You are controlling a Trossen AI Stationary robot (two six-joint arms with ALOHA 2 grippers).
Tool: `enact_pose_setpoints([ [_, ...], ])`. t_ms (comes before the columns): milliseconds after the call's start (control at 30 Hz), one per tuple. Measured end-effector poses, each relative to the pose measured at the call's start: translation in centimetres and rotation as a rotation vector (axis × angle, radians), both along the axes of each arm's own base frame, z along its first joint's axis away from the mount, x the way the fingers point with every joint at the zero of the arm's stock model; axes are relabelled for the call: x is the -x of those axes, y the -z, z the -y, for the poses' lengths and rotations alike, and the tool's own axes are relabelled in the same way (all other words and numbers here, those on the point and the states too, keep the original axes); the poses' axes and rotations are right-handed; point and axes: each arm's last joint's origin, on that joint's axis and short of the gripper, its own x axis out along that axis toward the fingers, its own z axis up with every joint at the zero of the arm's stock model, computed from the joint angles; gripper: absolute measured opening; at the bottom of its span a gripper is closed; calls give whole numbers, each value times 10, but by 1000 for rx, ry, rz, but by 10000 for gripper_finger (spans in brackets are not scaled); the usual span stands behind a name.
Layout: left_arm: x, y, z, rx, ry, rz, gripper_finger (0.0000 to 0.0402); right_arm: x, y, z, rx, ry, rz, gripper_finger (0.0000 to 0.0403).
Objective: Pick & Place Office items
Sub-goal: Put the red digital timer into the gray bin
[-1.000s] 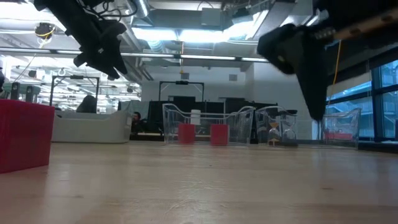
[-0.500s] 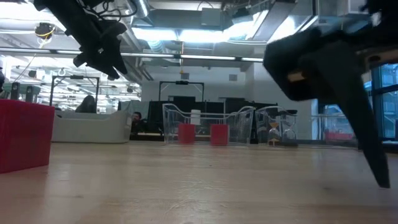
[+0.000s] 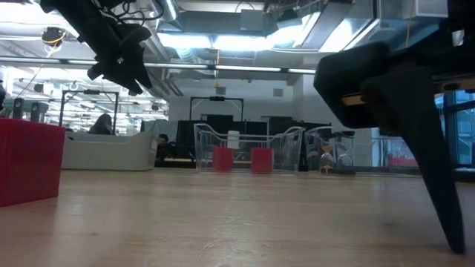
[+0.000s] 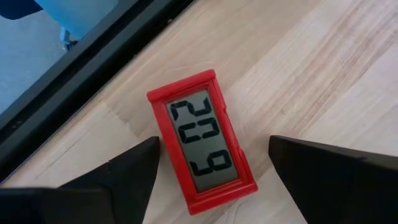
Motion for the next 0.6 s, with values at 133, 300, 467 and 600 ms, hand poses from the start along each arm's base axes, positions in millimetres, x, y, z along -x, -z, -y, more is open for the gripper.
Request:
enact_pose_setpoints([
  [133,0,0,0,0,1,0,169,0,0,0,0,1,2,260],
  [300,0,0,0,-20,26,-20,169,0,0,1,0,20,-1,177],
  [467,-1,-1,0,-20,30,-7,169,-3,-6,10,-15,154,-34,139],
  [600,-6,-5,0,-11,69,69,169,-6,-24,36,58,330,-31,139],
])
